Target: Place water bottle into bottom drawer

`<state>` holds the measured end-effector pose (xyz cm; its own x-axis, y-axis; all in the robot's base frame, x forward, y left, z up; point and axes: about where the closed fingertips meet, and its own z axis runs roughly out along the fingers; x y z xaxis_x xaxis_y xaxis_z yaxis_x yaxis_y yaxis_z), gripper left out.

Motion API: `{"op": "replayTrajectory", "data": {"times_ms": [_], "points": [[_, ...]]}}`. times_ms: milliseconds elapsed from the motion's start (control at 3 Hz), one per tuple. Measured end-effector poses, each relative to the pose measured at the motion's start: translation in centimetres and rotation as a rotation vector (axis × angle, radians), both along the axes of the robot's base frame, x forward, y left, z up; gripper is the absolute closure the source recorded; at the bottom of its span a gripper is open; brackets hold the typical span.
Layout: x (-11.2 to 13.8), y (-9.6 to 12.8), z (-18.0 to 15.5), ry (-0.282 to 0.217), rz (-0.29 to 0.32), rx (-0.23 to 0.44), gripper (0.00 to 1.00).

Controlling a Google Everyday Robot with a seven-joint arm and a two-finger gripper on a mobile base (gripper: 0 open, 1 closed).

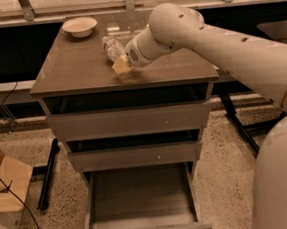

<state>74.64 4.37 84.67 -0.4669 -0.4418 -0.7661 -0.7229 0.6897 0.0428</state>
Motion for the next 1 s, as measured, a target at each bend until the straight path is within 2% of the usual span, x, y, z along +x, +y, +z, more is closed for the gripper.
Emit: {"op": "replayTrajectory", "data": {"times_ms": [333,1000], "points": [[-3.0,-0.7,1.4,-0.058,0.095,0.035,1.0],[-14.8,-3.0,2.5,-0.117,0.363,0.077,1.0]]}}
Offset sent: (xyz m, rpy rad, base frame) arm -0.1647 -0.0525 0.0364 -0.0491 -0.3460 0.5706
